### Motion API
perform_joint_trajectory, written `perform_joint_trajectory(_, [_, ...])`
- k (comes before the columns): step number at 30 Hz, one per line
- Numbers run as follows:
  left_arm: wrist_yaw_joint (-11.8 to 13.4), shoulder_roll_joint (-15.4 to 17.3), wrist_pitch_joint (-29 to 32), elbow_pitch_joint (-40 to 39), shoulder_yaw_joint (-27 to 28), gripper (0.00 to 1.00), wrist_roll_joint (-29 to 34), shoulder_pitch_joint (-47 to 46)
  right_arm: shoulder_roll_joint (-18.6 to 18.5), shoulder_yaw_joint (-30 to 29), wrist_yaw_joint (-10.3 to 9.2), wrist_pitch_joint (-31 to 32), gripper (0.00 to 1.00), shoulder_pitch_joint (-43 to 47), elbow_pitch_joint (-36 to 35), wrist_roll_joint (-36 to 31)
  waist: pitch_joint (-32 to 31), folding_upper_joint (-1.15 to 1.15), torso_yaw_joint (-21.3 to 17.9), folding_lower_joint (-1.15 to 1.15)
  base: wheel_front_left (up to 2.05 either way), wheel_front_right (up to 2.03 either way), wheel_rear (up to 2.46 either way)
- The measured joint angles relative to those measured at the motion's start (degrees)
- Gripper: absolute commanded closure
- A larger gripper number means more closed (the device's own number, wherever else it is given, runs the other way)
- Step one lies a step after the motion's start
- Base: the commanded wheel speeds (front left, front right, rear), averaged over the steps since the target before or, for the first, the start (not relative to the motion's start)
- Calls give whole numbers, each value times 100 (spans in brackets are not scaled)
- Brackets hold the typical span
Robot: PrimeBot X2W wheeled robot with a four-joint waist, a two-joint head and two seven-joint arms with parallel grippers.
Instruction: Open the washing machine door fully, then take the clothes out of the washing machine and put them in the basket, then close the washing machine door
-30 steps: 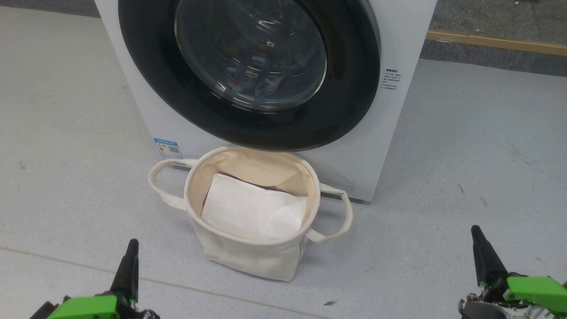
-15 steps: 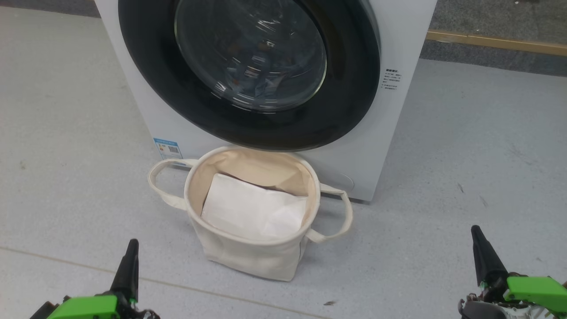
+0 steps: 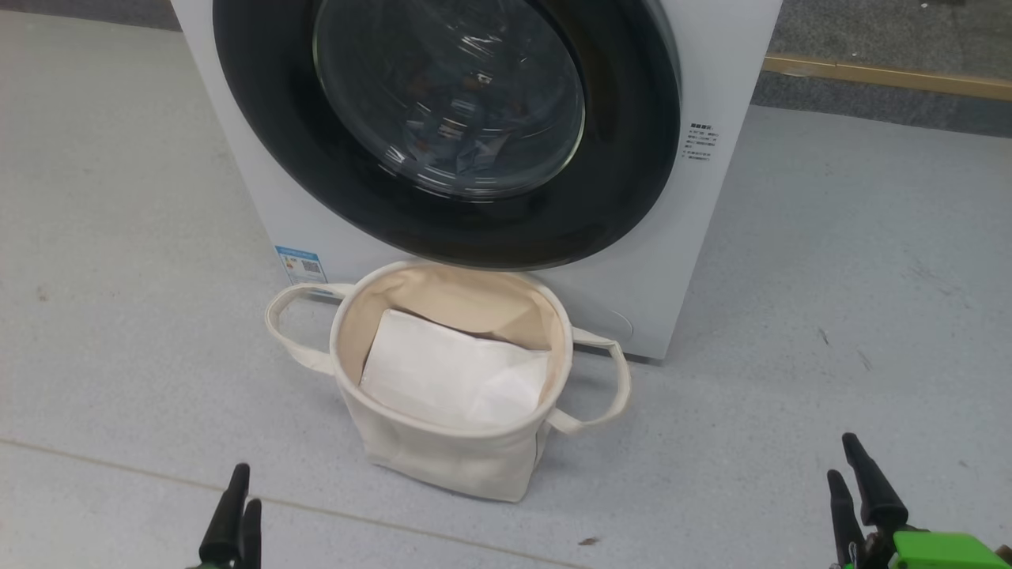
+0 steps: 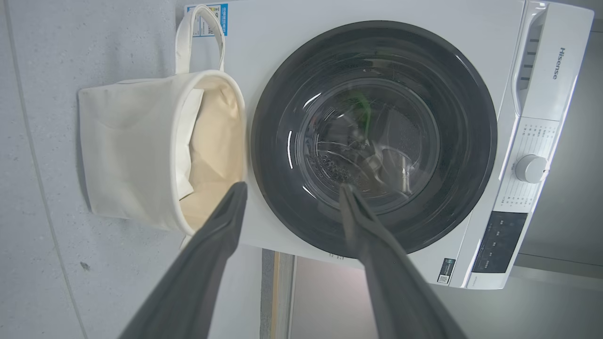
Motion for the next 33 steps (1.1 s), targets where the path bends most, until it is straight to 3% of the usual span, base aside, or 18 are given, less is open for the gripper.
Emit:
perform_joint_trajectory(15, [52,1,-240,-212,-47,0,421,1,-1,73,0,-259,0,-12,-197,-452,16,0,44,-9,0,0,0])
perform_joint_trajectory(33, [194,1,-528,-937,-1,0,2054,-1,-1,48,0,-549,0,-208,-541,-1566,-26,0,71,-9,0,0,0])
